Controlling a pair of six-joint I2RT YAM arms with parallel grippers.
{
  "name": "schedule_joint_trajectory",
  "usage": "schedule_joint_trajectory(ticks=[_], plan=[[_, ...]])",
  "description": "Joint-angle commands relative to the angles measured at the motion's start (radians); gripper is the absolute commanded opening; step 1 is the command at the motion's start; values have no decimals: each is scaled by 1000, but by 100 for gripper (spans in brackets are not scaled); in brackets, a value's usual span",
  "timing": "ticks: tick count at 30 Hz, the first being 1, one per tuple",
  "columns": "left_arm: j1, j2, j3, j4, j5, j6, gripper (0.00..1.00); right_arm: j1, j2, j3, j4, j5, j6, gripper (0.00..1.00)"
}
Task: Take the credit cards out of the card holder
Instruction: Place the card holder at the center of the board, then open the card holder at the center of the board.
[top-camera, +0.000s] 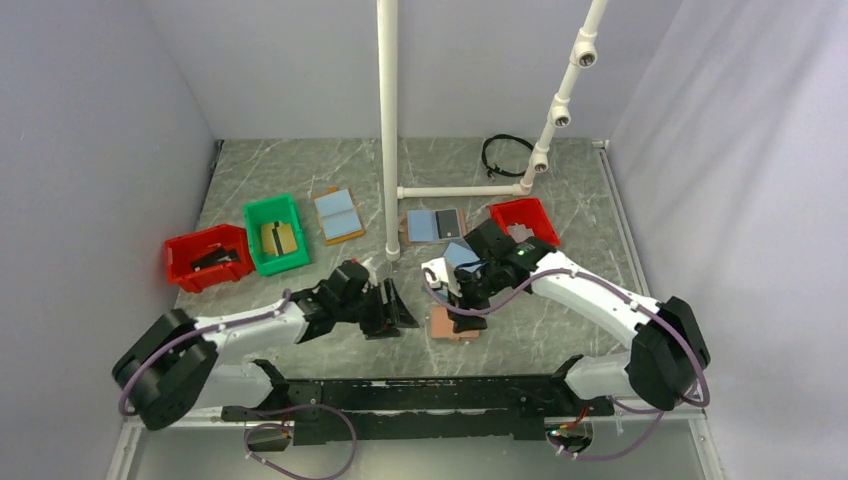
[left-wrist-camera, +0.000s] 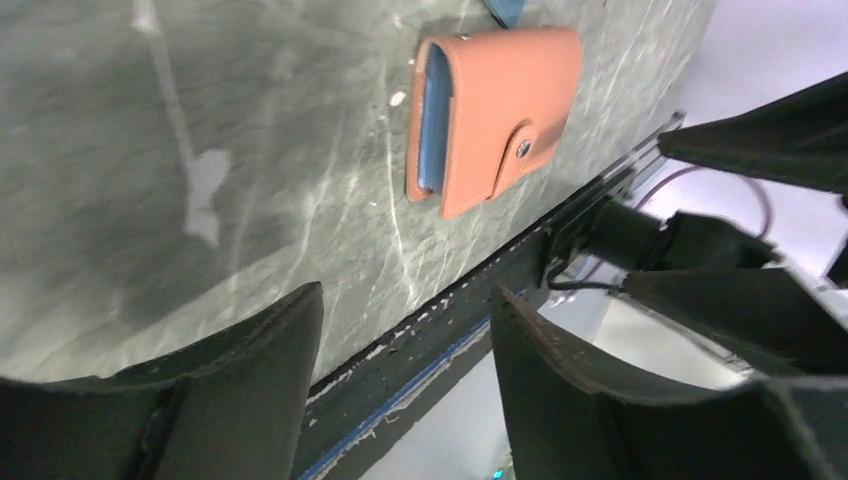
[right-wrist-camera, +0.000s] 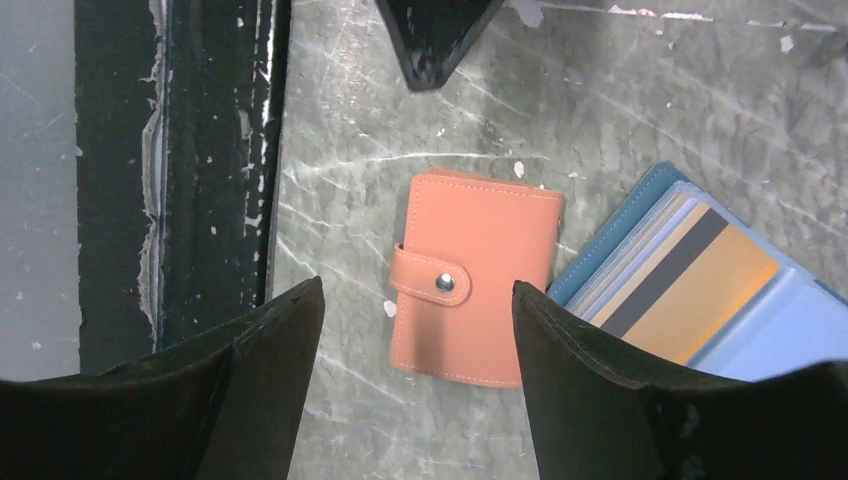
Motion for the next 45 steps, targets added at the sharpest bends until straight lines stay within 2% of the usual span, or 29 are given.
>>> schedule_joint_trajectory(ticks=[1,5,9,15,24,31,36,38,41,45], plan=[[-85,129,108,28,-53,153,64,-40,-72,-65,-71,-144,-240,71],[-104,247,132,78,-55,175,52,-41,-114,-168,-36,-133,-486,74],[-109,339,178,33,-107,176,48,-42,-42,-144,12,-88,-505,73],[-113,387,189,65,-115,166,48,-45,113,-67,-4,-77,-438,60],[-113,454,195,47,-148,145,48,-75,165,-75,37,-57,-358,56],[-113,449,170,35,-187,119,45,-67,221,-73,39,-38,-324,49],[-118,462,167,74,-171,104,40,-48,243,-69,31,-22,-307,40],[-120,470,167,88,-164,98,37,-30,250,-76,36,0,-297,40],[-122,473,163,100,-163,90,33,-10,246,-92,85,51,-252,47],[-122,460,141,117,-172,76,20,-5,226,-105,126,95,-223,51]])
